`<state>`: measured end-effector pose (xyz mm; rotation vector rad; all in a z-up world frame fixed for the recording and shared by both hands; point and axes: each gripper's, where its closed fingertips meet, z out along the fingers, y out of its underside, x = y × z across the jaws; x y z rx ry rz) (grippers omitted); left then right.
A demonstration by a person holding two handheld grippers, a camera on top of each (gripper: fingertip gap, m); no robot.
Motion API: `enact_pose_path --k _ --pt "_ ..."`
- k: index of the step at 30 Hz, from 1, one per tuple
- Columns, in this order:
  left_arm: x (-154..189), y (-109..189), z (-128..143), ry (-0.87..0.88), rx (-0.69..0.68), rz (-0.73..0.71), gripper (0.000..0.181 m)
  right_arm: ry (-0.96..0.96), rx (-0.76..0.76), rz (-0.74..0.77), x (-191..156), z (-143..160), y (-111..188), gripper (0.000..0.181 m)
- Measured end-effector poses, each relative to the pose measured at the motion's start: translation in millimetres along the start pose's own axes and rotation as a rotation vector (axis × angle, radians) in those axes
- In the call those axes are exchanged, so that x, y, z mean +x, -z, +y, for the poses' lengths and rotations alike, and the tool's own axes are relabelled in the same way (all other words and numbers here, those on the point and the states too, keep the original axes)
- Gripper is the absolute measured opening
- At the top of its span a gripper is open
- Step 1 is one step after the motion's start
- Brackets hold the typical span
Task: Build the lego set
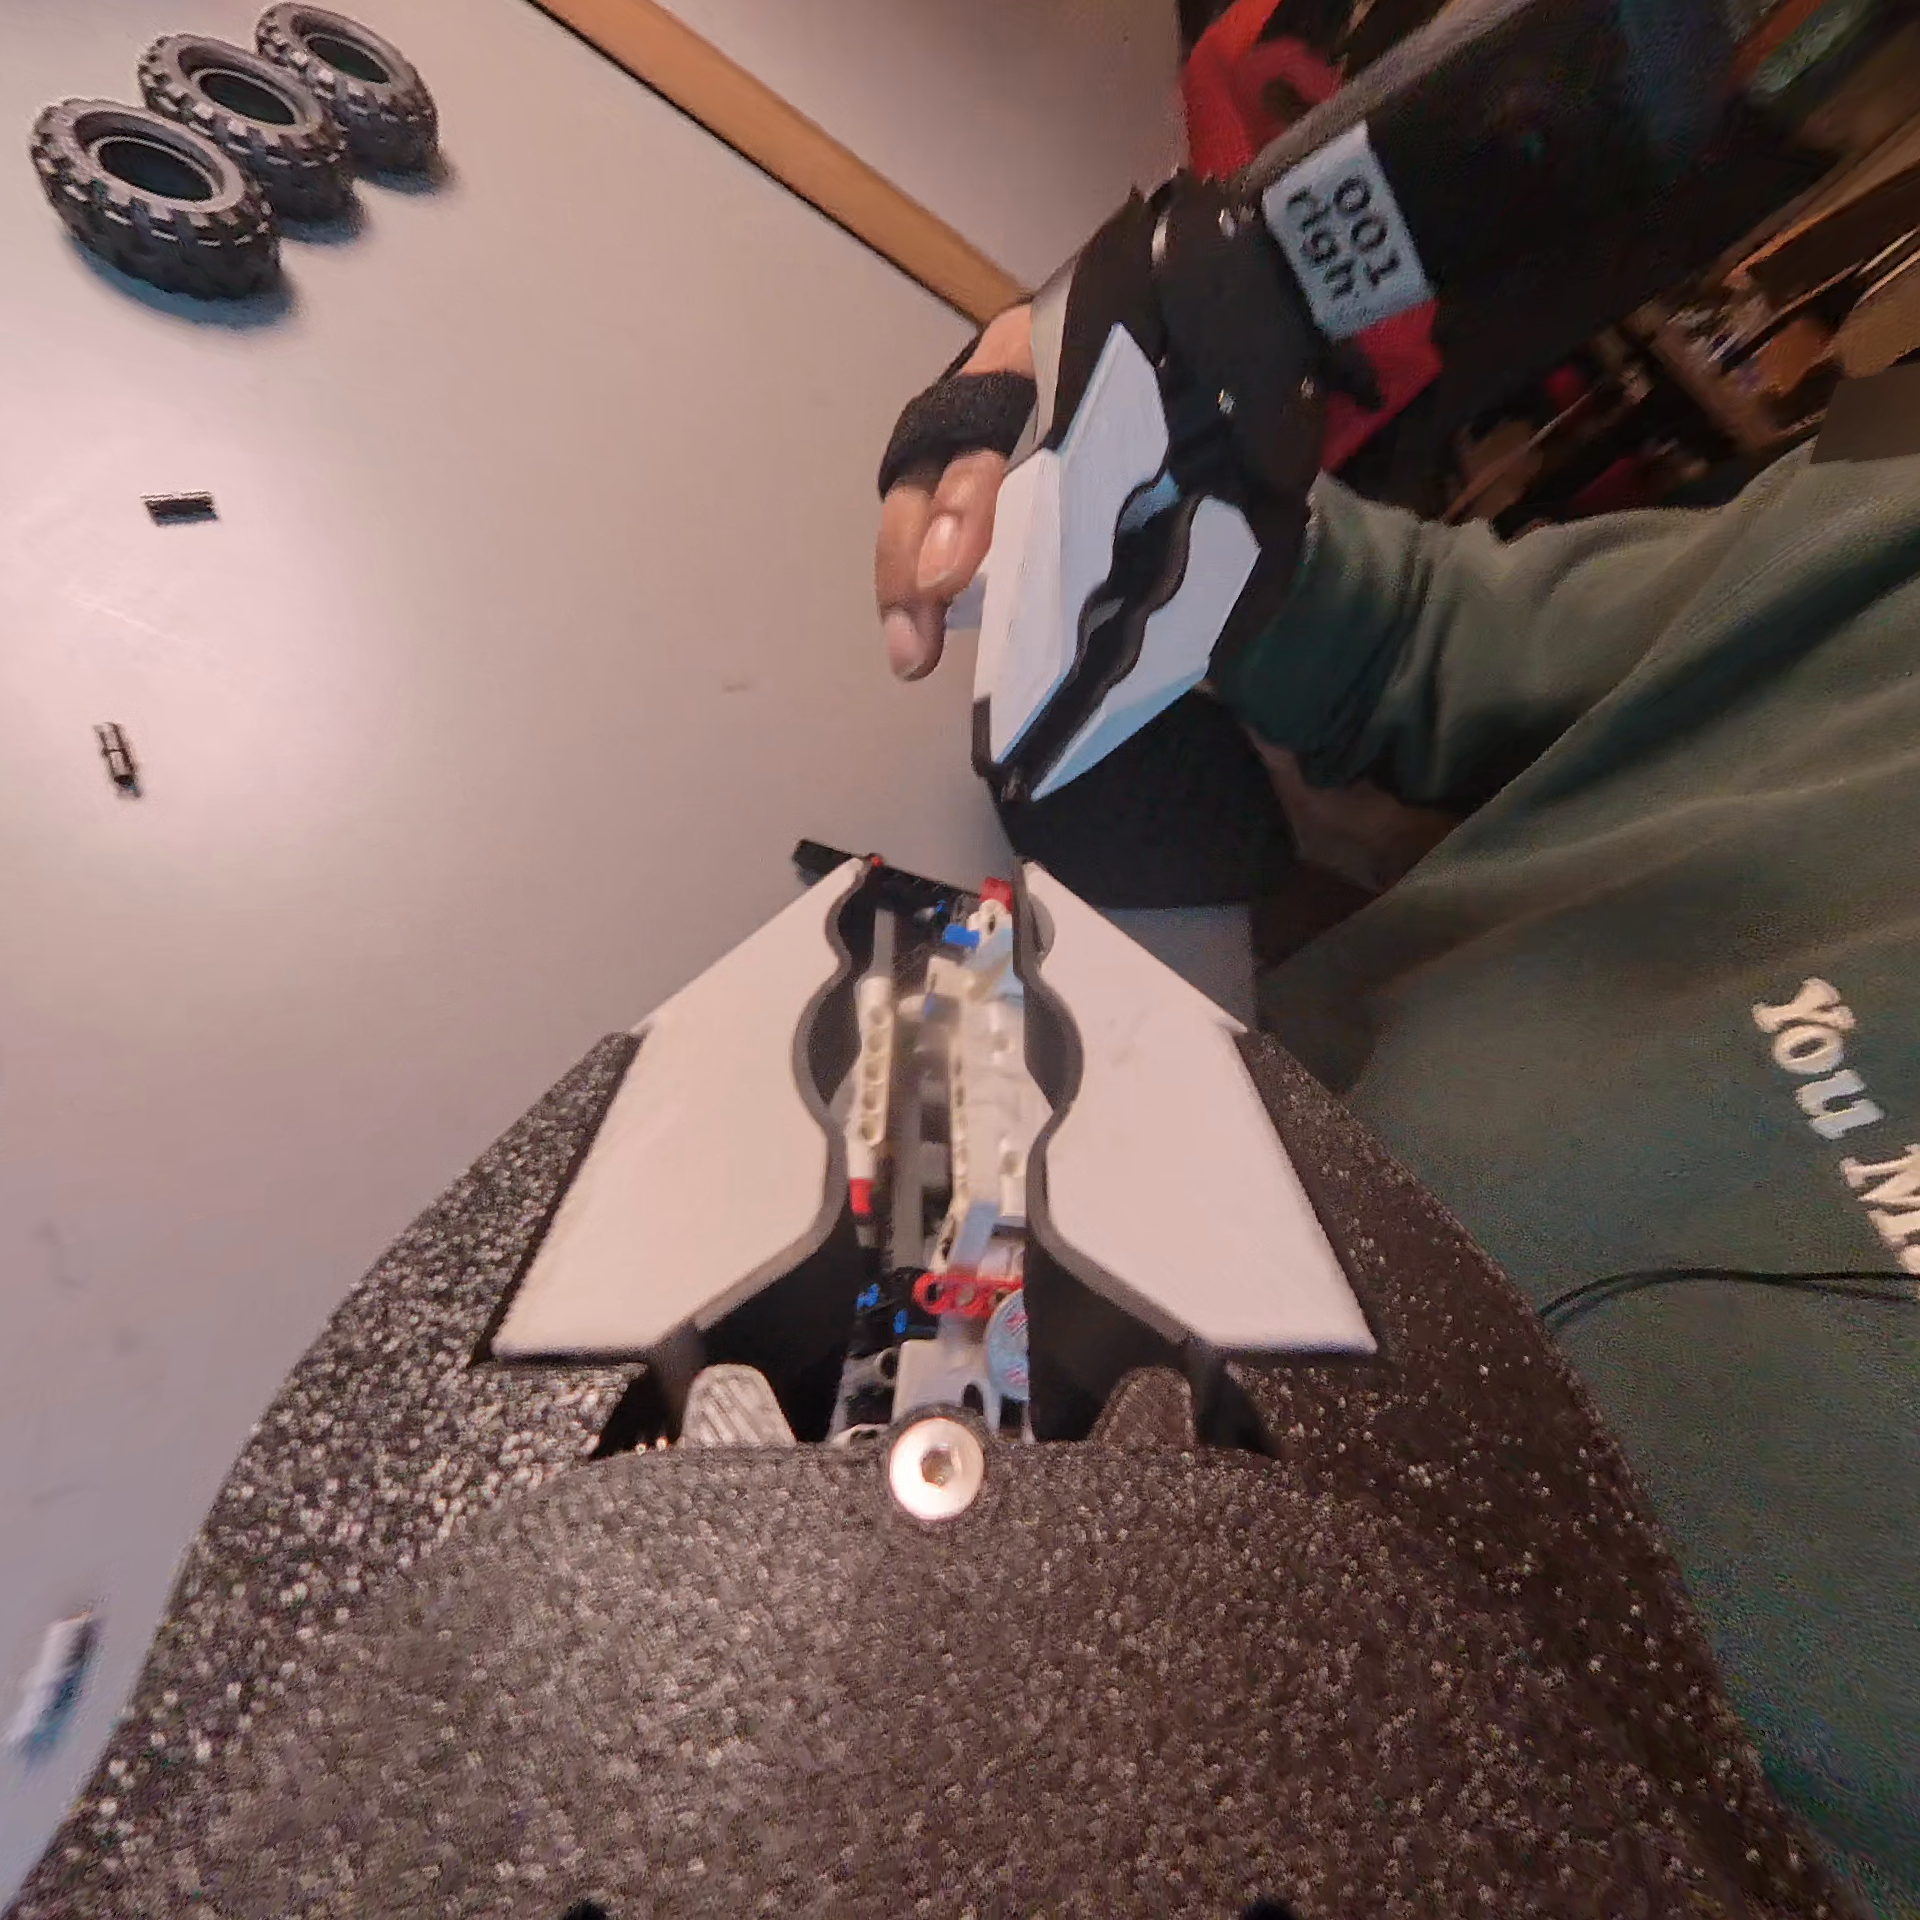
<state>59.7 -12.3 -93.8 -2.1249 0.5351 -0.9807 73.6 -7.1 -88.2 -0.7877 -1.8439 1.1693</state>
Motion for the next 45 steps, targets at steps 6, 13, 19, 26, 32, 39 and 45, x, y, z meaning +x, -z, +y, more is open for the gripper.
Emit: enact_pose_path --k 6,13,19,26,32,39,45 --pt "-27 0 22 -0.010 -0.163 0.006 0.026 -0.215 -0.024 -0.067 4 41 17 0.004" --pt "-29 -22 38 0.055 -0.268 0.182 0.024 -0.273 -0.060 -0.154 -18 64 11 0.004" --pt "-24 -30 55 0.086 -0.373 0.326 0.023 -0.265 -0.086 -0.216 -23 70 -3 0.004" --pt "-17 -32 74 0.094 -0.473 0.435 0.022 -0.238 -0.112 -0.295 -29 75 -14 0.004" --pt "-18 -33 83 0.042 -0.496 0.419 0.016 -0.232 -0.152 -0.315 -32 80 -20 0.004" --pt "-19 -36 84 0.006 -0.437 0.363 0.015 -0.247 -0.160 -0.323 -35 79 -21 0.004" --pt "-21 -37 84 0.011 -0.414 0.280 0.012 -0.259 -0.182 -0.319 -35 80 -22 0.004"
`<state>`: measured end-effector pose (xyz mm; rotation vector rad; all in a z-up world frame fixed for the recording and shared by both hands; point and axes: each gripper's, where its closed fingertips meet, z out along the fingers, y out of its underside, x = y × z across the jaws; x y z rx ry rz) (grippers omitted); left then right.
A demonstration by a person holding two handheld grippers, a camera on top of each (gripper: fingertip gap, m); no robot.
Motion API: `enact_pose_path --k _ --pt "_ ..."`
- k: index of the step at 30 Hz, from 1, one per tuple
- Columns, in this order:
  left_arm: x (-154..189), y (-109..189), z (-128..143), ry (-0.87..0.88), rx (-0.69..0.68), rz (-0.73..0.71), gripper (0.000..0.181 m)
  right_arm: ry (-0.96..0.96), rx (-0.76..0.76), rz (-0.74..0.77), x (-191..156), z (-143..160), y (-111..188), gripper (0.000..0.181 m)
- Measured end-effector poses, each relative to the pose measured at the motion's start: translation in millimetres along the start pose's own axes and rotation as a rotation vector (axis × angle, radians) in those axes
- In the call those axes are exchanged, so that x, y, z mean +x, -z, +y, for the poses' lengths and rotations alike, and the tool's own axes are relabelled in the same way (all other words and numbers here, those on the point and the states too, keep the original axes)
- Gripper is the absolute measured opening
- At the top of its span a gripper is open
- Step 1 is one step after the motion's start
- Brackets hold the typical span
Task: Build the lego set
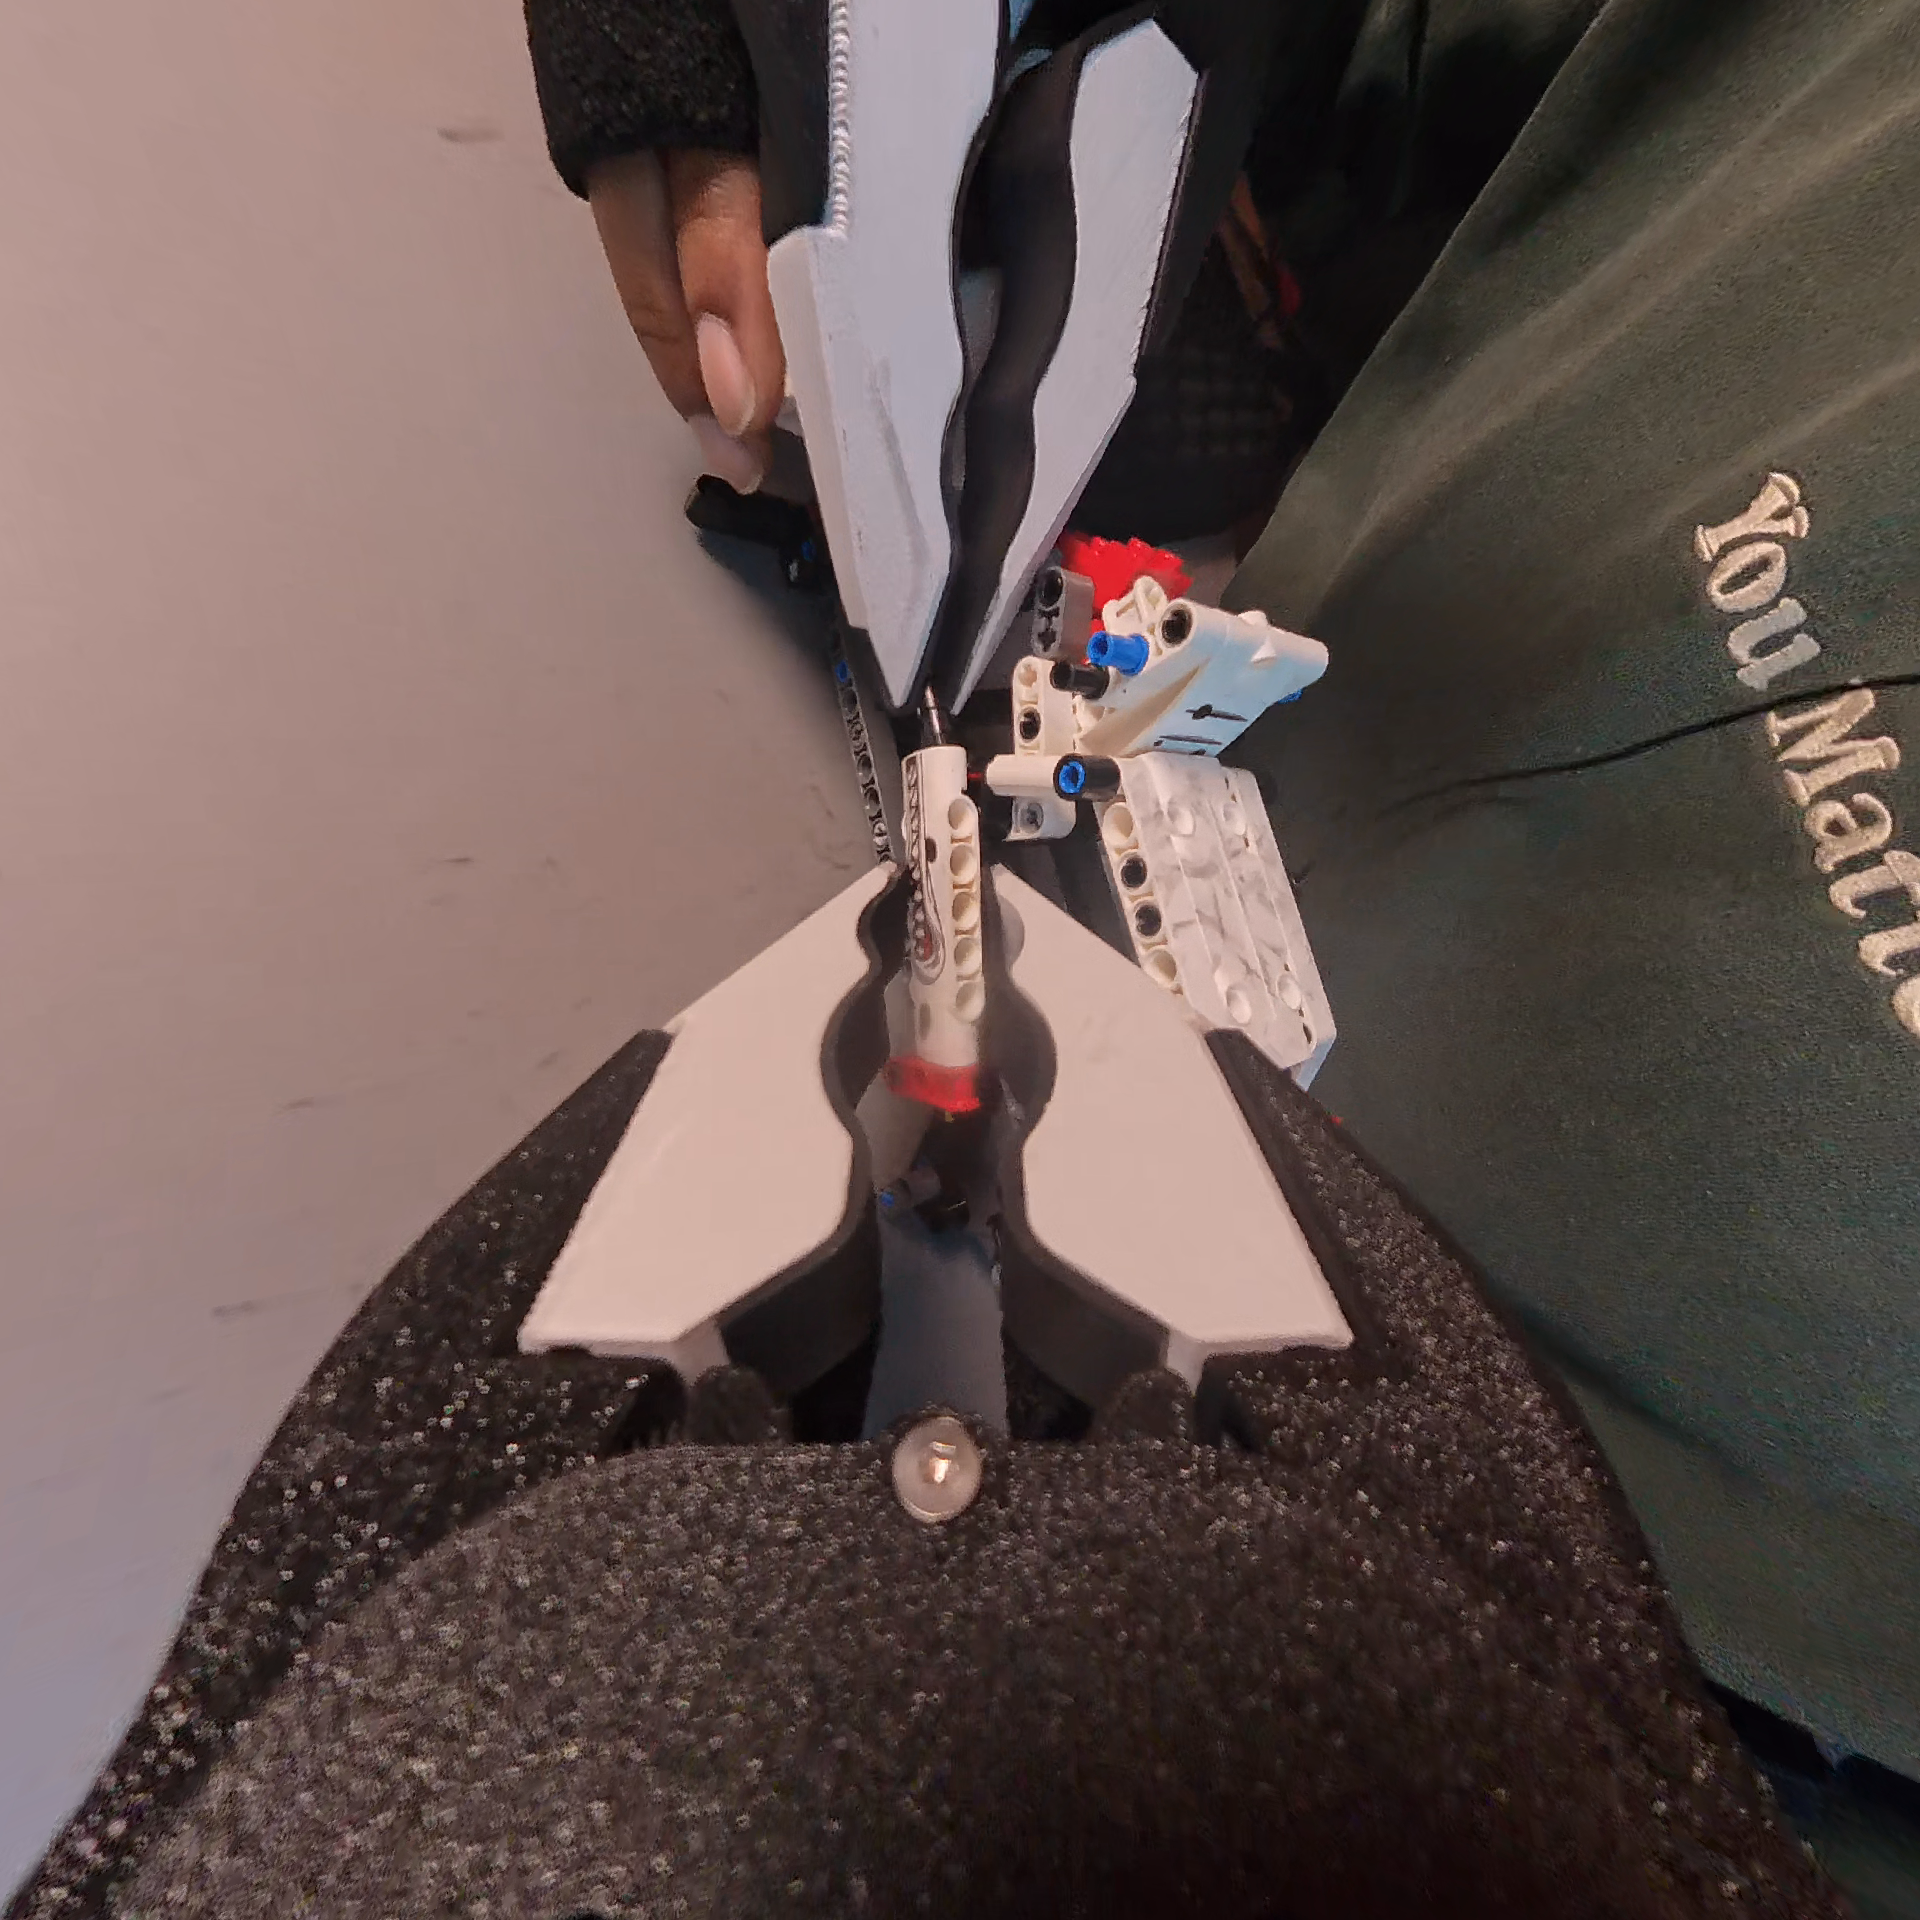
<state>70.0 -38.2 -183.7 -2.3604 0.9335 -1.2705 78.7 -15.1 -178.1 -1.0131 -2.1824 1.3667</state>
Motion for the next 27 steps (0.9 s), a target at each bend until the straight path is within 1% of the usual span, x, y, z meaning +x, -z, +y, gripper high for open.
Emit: enact_pose_path --k 3,6,9,10,13,15,18,23,25,27 --pt "-1 0 -3 0.019 -0.032 -0.041 0.012 0.037 -0.079 0.007 1 7 -3 0.004" --pt "-1 0 -4 0.031 -0.079 -0.065 0.012 0.024 -0.092 -0.019 1 7 -4 0.004" --pt "1 8 -8 0.036 -0.065 -0.062 0.014 0.003 -0.078 -0.025 3 5 -2 0.004" --pt "1 11 -7 0.039 -0.065 -0.059 0.017 -0.003 -0.073 -0.022 4 4 0 0.003" --pt "-6 15 3 0.016 -0.100 -0.111 0.022 0.004 -0.096 -0.009 6 8 1 0.004" --pt "-6 16 -2 0.008 -0.060 -0.110 0.021 0.007 -0.109 -0.002 7 9 1 0.004" --pt "0 20 -25 0.022 0.045 -0.063 0.020 0.036 -0.114 0.041 15 4 3 0.004" --pt "-7 27 -57 0.164 0.214 0.016 0.022 0.108 -0.097 0.159 34 -18 15 0.004" --pt "-10 29 -63 0.184 0.252 0.021 0.020 0.132 -0.115 0.199 39 -20 20 0.004" --pt "-11 29 -64 0.174 0.268 0.006 0.017 0.127 -0.094 0.210 39 -25 23 0.004"
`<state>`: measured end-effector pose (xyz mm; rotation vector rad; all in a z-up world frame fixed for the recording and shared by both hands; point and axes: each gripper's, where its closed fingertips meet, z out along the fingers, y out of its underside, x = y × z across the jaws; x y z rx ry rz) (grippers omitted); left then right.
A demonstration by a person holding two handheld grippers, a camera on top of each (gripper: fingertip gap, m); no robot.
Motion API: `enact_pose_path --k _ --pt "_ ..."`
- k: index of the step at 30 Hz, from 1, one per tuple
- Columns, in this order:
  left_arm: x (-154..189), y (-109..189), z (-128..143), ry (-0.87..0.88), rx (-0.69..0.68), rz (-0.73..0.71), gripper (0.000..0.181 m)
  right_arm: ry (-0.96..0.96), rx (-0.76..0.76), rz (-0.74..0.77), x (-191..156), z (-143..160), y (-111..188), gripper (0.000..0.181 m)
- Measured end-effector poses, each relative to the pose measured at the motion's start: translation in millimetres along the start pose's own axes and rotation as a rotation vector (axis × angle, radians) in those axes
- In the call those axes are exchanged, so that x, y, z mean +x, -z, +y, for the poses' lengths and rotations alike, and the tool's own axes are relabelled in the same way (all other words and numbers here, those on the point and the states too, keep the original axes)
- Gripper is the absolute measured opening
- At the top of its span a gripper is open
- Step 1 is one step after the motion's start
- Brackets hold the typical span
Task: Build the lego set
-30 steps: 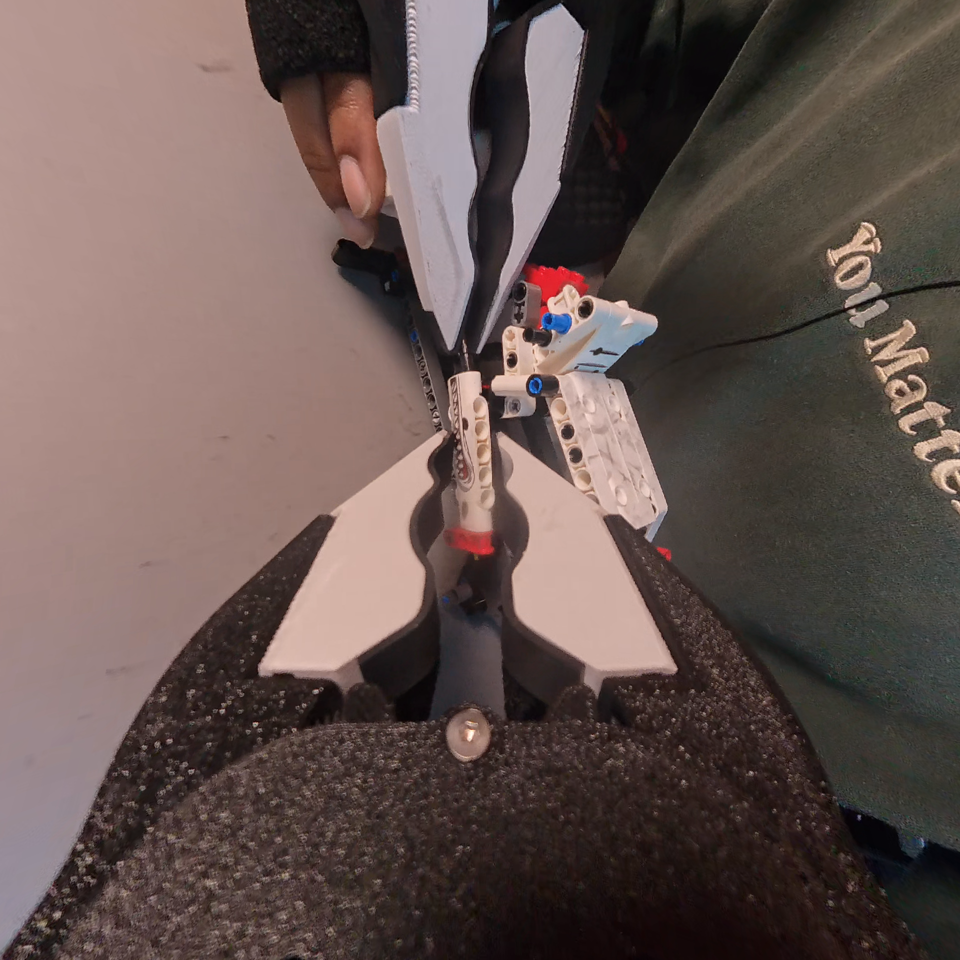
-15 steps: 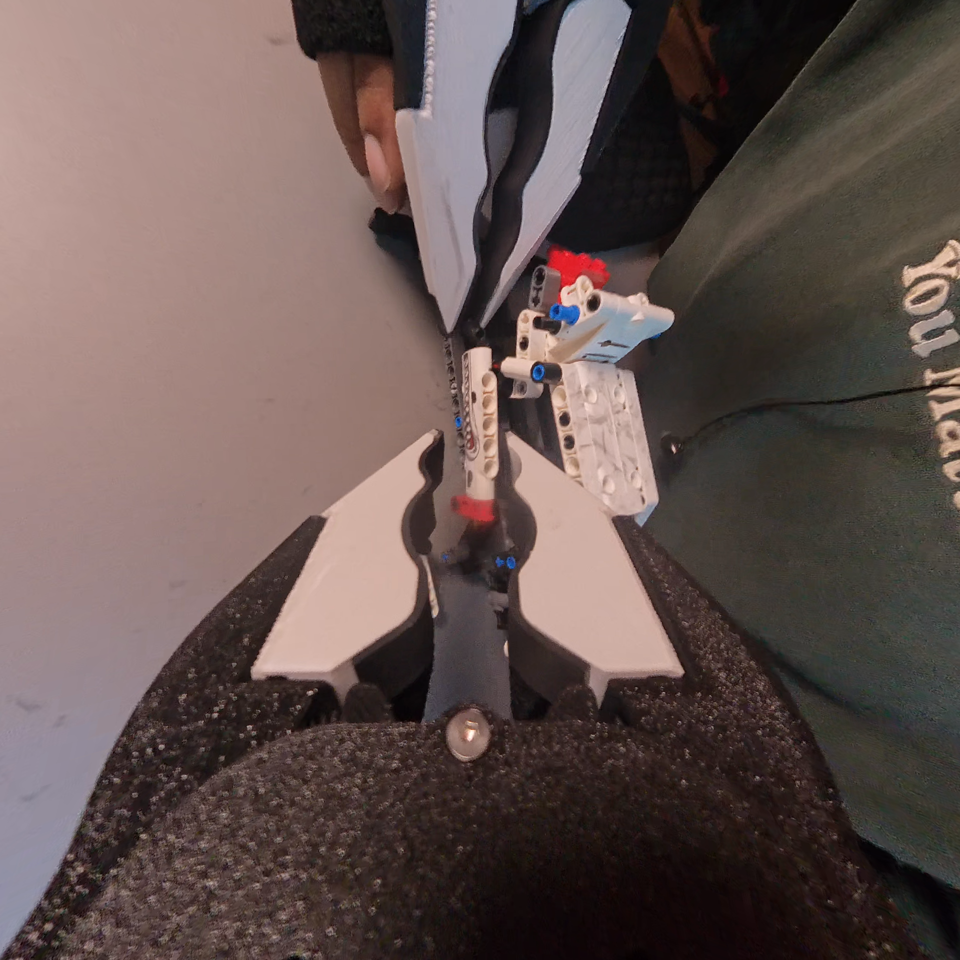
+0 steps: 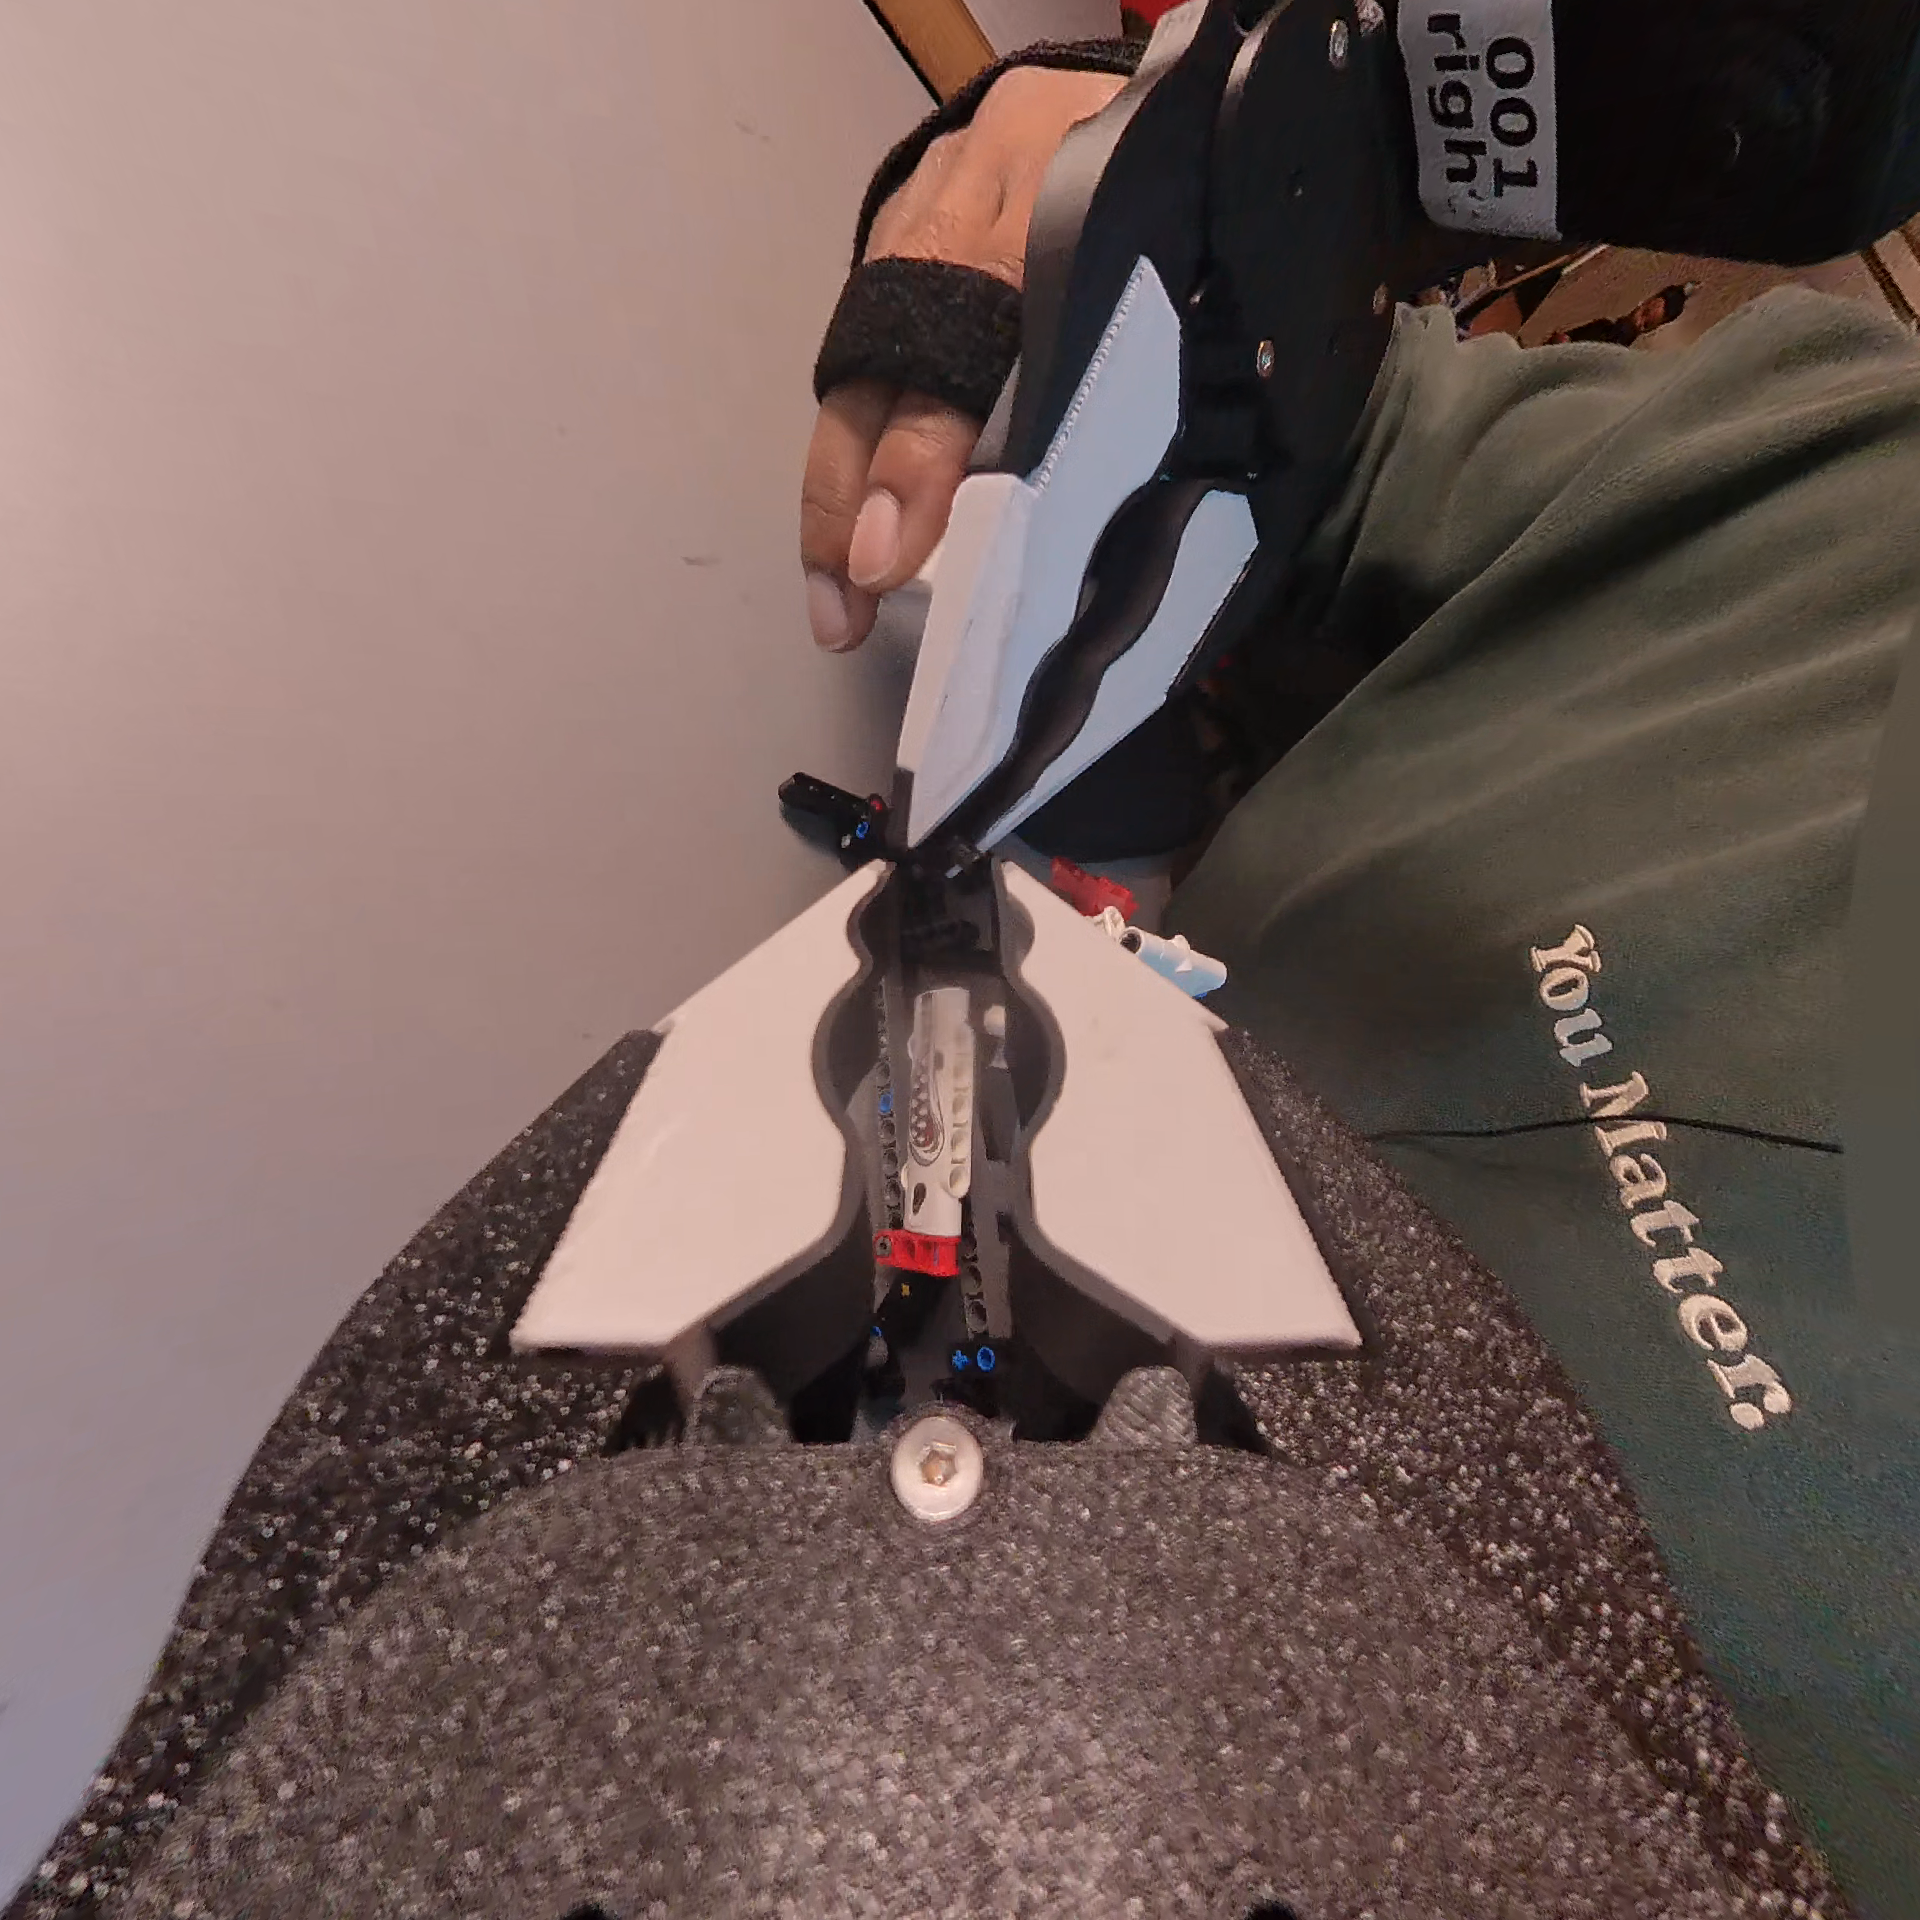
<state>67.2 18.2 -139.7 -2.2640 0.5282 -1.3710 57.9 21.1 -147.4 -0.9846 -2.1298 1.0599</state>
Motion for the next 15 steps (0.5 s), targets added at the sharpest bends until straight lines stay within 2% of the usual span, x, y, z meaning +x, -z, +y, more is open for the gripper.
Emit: enact_pose_path --k 3,8,11,13,15 --pt "7 1 -4 0.001 0.048 0.035 0.005 0.000 0.019 0.033 3 -3 5 0.004" --pt "12 5 -6 0.041 0.115 0.099 0.002 -0.032 0.127 0.065 3 -13 12 0.004" --pt "12 4 -2 0.043 0.124 0.111 0.004 -0.020 0.135 0.078 1 -12 10 0.004" --pt "14 5 -2 0.049 0.130 0.127 0.015 -0.020 0.132 0.081 0 -11 8 0.004" --pt "14 6 -4 0.059 0.148 0.134 0.015 -0.022 0.140 0.079 0 -12 8 0.004"
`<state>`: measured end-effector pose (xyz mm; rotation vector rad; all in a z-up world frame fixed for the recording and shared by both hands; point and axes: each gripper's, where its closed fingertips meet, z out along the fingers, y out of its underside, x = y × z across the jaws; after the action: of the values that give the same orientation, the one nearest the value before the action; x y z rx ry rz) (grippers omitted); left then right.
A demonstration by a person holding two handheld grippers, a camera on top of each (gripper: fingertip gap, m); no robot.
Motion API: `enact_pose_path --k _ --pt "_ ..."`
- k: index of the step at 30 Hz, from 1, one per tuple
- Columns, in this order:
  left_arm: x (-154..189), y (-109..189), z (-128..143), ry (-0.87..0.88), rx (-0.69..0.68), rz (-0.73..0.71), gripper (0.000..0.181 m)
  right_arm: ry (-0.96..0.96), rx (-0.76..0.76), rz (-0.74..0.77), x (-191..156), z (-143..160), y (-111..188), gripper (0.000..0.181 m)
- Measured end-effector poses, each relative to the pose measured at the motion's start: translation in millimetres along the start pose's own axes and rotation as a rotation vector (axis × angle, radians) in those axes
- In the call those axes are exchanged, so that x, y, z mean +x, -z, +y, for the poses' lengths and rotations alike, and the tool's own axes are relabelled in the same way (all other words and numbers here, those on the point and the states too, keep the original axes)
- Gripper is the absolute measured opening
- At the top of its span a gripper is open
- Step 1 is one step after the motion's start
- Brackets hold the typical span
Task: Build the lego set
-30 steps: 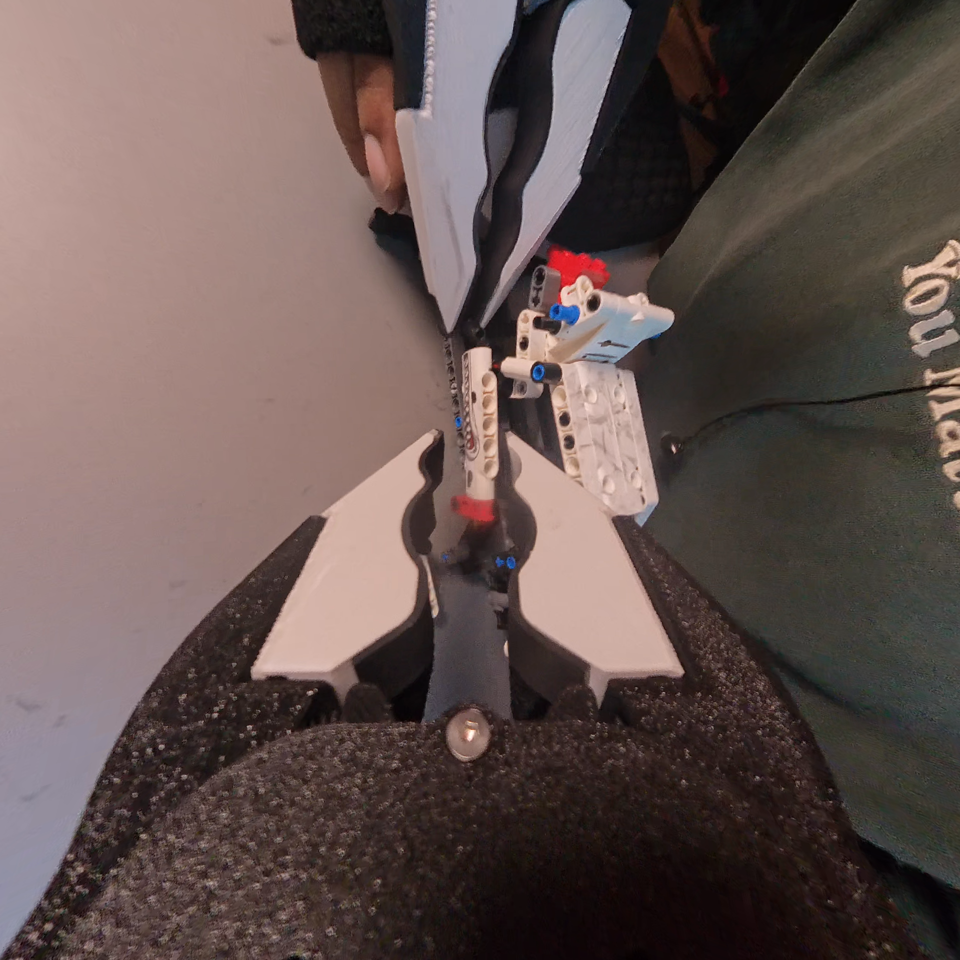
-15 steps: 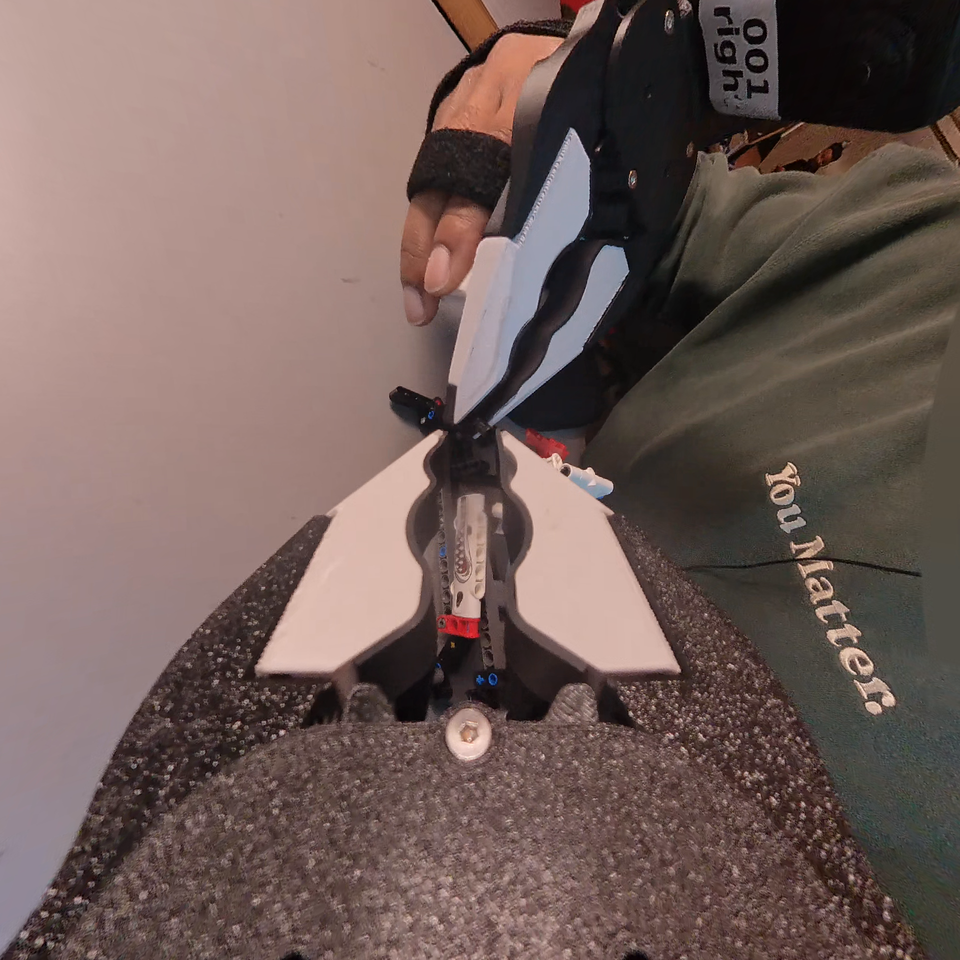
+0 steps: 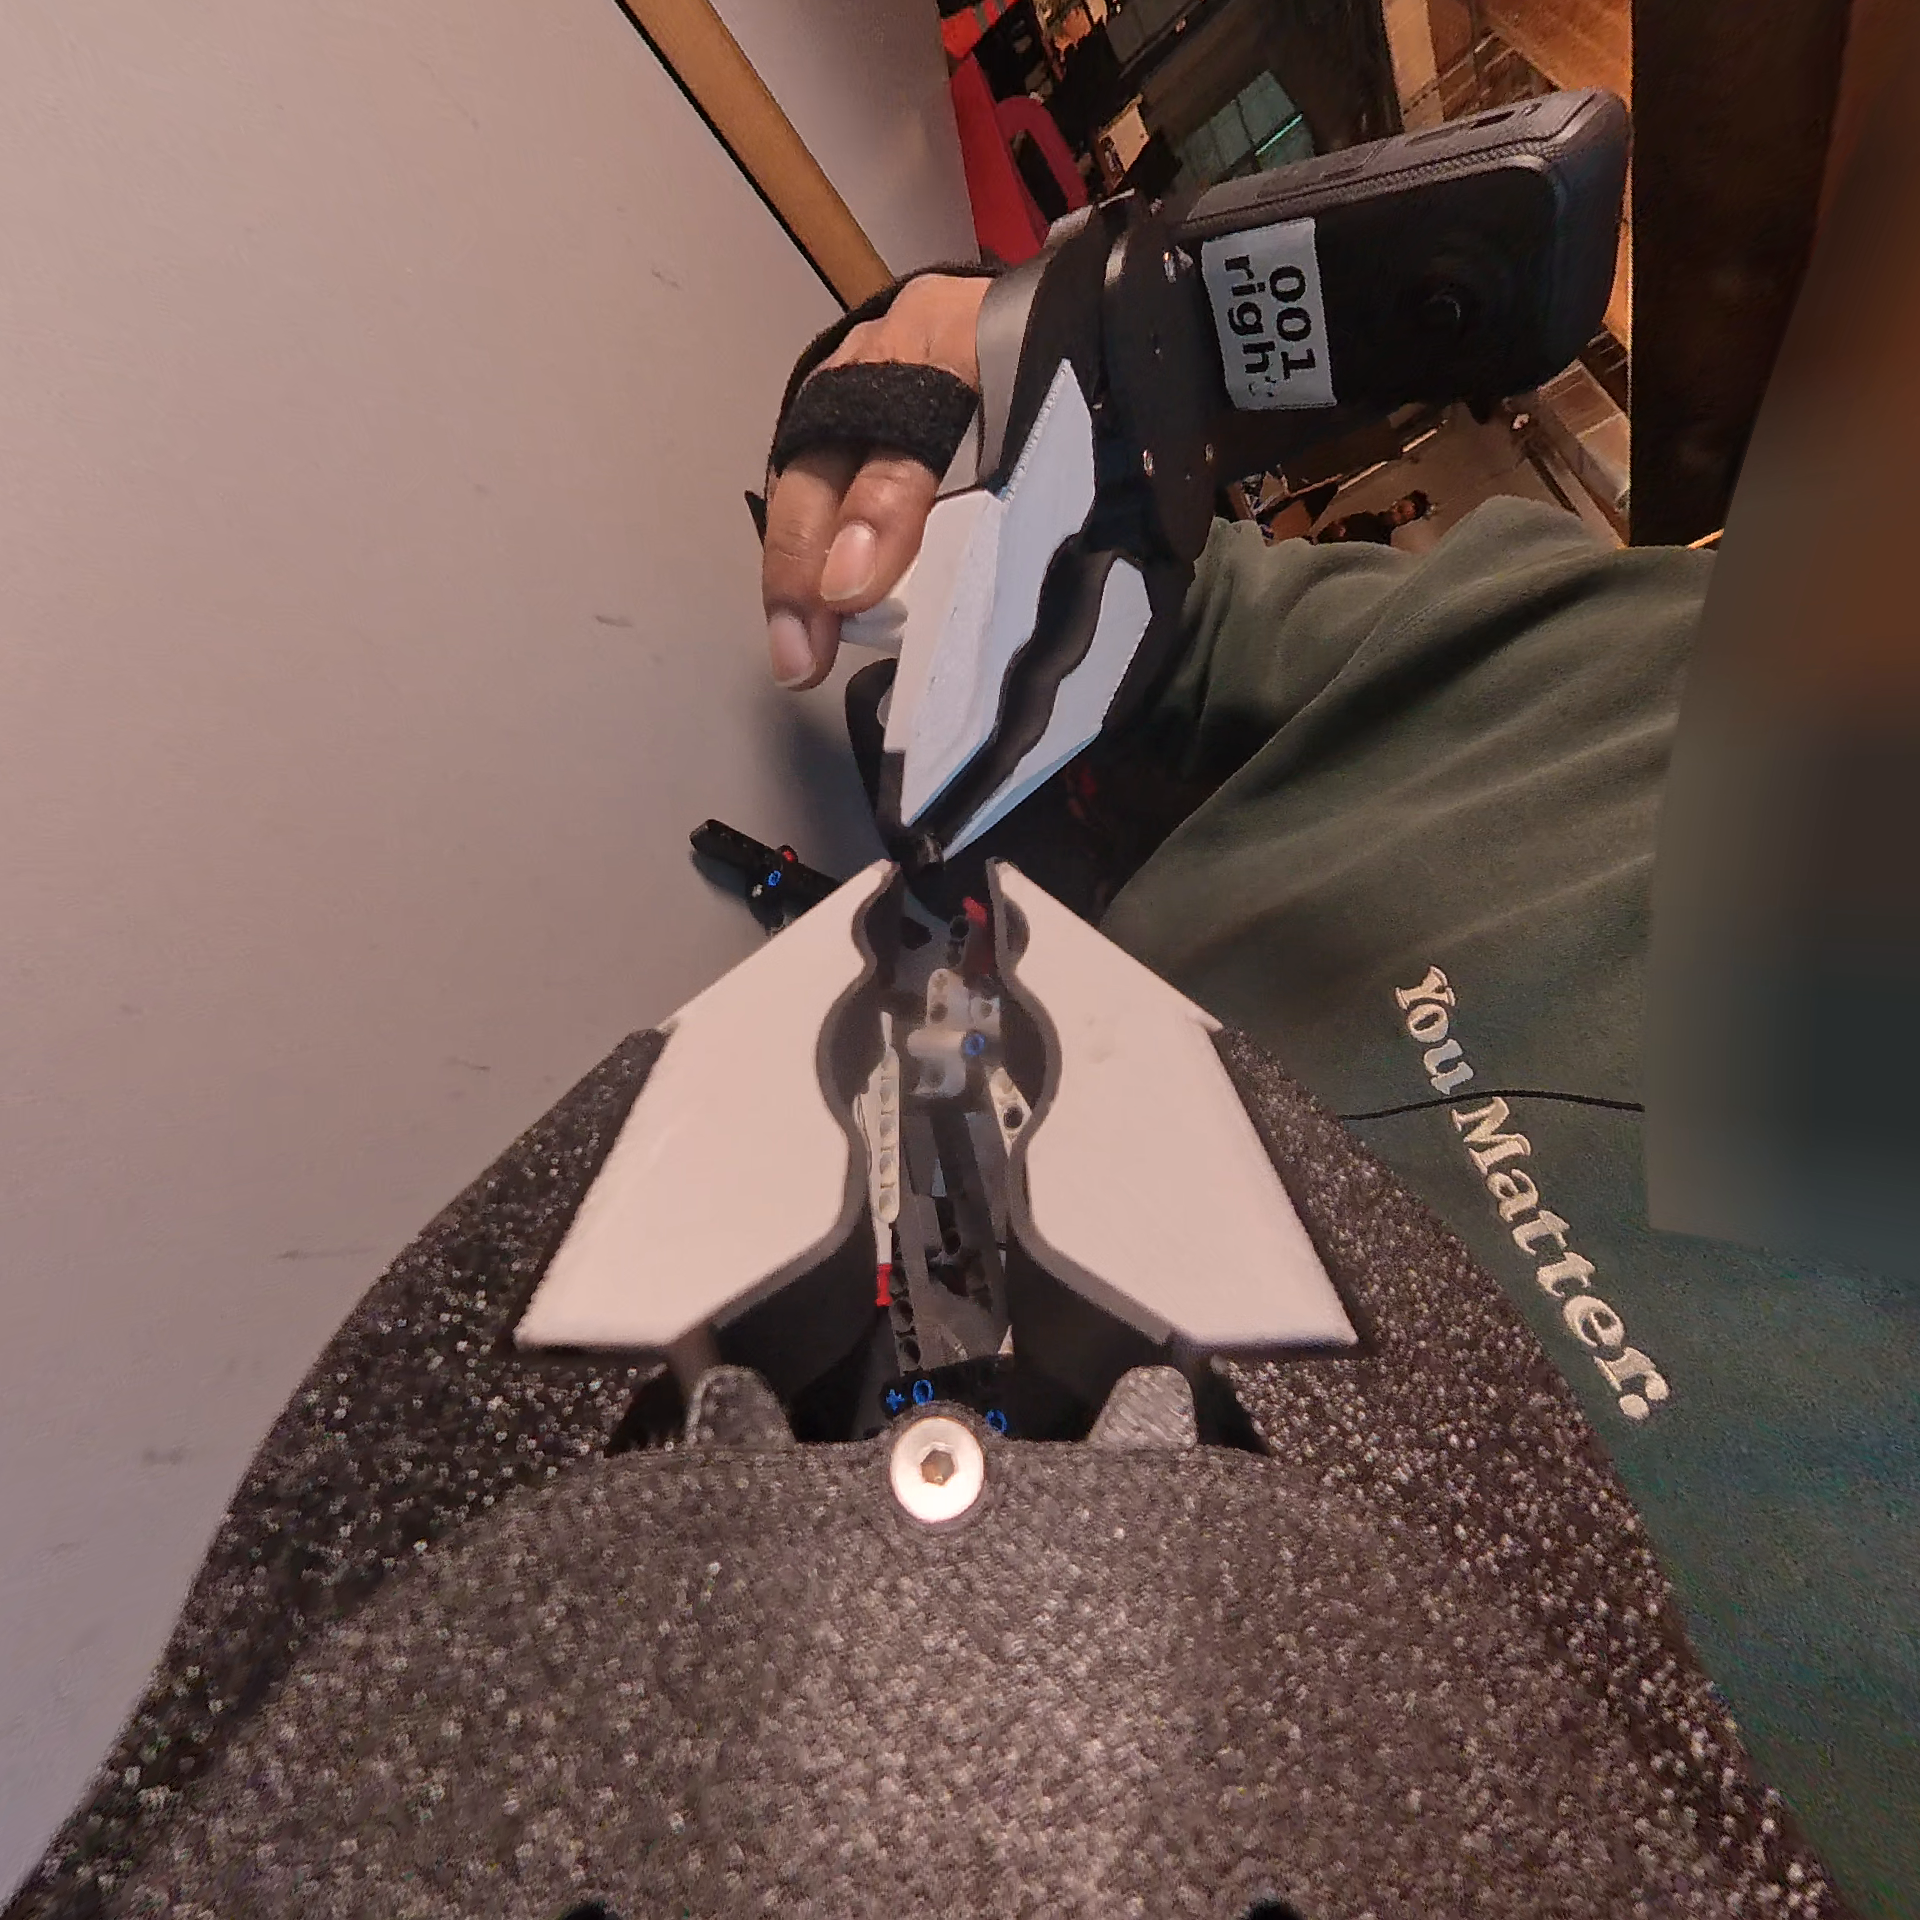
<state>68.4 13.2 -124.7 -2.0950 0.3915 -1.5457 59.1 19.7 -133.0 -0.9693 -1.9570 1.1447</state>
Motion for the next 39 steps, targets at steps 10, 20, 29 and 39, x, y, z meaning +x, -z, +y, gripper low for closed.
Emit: enact_pose_path --k 10,20,29,39 --pt "20 3 -5 0.045 0.069 0.177 0.003 -0.029 0.172 -0.026 -6 -24 7 0.004" --pt "27 1 -3 0.049 0.086 0.228 0.004 -0.042 0.260 -0.008 -11 -32 10 0.005" --pt "28 3 -5 0.044 0.100 0.235 0.003 -0.021 0.243 -0.004 -9 -32 11 0.005" --pt "-2 9 25 -0.150 -0.095 -0.054 0.020 -0.093 0.108 -0.061 -8 -3 8 0.004"
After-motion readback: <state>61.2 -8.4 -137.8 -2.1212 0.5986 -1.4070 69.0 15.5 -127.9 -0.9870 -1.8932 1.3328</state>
